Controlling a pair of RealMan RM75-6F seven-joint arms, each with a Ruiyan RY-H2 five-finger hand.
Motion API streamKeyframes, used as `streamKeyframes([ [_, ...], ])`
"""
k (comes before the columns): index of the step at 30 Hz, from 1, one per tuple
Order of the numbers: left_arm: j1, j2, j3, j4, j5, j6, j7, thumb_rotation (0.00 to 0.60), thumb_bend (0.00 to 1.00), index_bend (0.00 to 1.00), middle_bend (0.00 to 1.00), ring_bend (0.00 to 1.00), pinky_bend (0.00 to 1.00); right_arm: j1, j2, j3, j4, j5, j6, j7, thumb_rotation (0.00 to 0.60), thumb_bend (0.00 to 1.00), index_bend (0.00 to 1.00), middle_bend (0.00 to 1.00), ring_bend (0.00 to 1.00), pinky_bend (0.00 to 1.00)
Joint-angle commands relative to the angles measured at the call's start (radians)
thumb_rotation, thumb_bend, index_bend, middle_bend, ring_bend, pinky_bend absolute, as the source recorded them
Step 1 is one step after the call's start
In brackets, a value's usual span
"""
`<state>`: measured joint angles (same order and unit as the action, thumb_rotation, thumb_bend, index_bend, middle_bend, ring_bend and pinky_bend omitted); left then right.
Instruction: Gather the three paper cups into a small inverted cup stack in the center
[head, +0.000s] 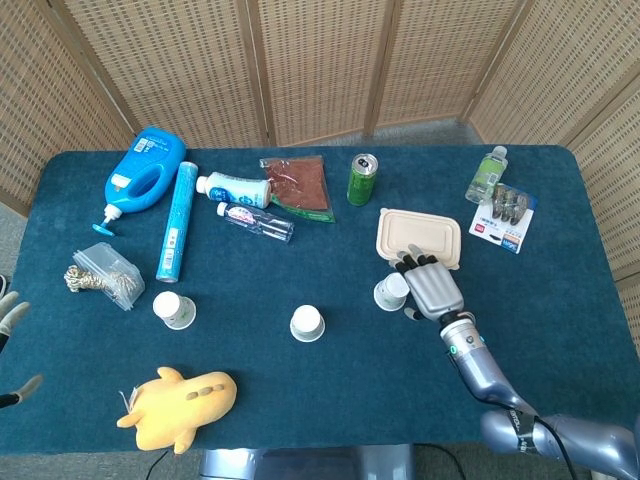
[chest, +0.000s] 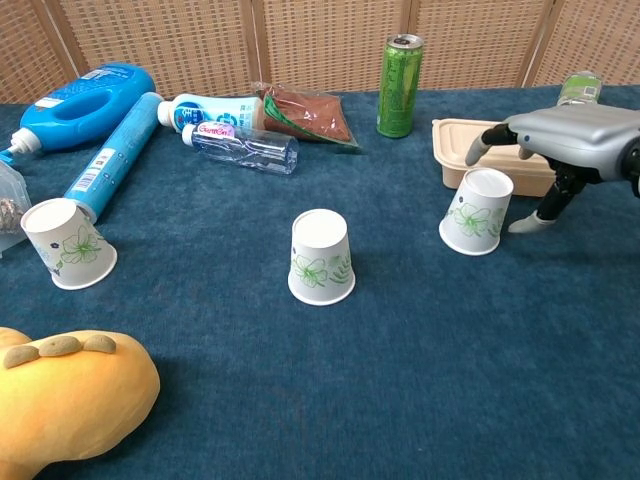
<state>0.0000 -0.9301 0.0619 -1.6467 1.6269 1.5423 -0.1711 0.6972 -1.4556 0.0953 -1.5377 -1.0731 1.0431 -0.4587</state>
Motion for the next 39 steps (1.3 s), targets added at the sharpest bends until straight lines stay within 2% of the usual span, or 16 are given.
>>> streamKeyframes([
  [1, 0.0, -0.001, 0.001, -0.001, 0.001, 0.0, 0.003, 0.6, 0.26, 0.0, 0.0, 0.0, 0.0, -0.015, -0.013, -0.003, 0.019, -0.04, 0.016, 0.036, 0.6, 0.23, 0.28, 0.25, 0.14, 0.27],
  [6, 0.001, -0.002, 0.001, -0.003, 0.002, 0.001, 0.007, 0.6, 0.26, 0.0, 0.0, 0.0, 0.0, -0.027, -0.051, 0.008, 0.049, -0.071, 0.041, 0.069, 0.6, 0.27, 0.33, 0.35, 0.21, 0.29],
  [15, -0.001, 0.0, -0.001, 0.001, -0.005, -0.002, -0.002, 0.6, 0.25, 0.0, 0.0, 0.0, 0.0, -0.037, -0.101, 0.015, 0.107, -0.099, 0.063, 0.05, 0.6, 0.42, 0.42, 0.43, 0.27, 0.35],
  [27, 0.0, -0.003, 0.001, -0.001, 0.001, -0.002, 0.009, 0.6, 0.26, 0.0, 0.0, 0.0, 0.0, -0.047, -0.037, 0.007, 0.013, -0.216, 0.095, 0.05, 0.6, 0.43, 0.43, 0.43, 0.28, 0.37],
  [32, -0.001, -0.007, 0.002, -0.003, 0.001, -0.005, 0.02, 0.6, 0.26, 0.0, 0.0, 0.0, 0.0, -0.032, -0.023, 0.028, -0.048, -0.239, 0.095, 0.029, 0.6, 0.43, 0.43, 0.43, 0.28, 0.37],
  [39, -0.001, -0.009, 0.002, -0.002, -0.001, -0.008, 0.022, 0.6, 0.26, 0.0, 0.0, 0.0, 0.0, 0.008, -0.042, 0.078, -0.097, -0.209, 0.072, -0.036, 0.6, 0.43, 0.43, 0.43, 0.28, 0.37],
])
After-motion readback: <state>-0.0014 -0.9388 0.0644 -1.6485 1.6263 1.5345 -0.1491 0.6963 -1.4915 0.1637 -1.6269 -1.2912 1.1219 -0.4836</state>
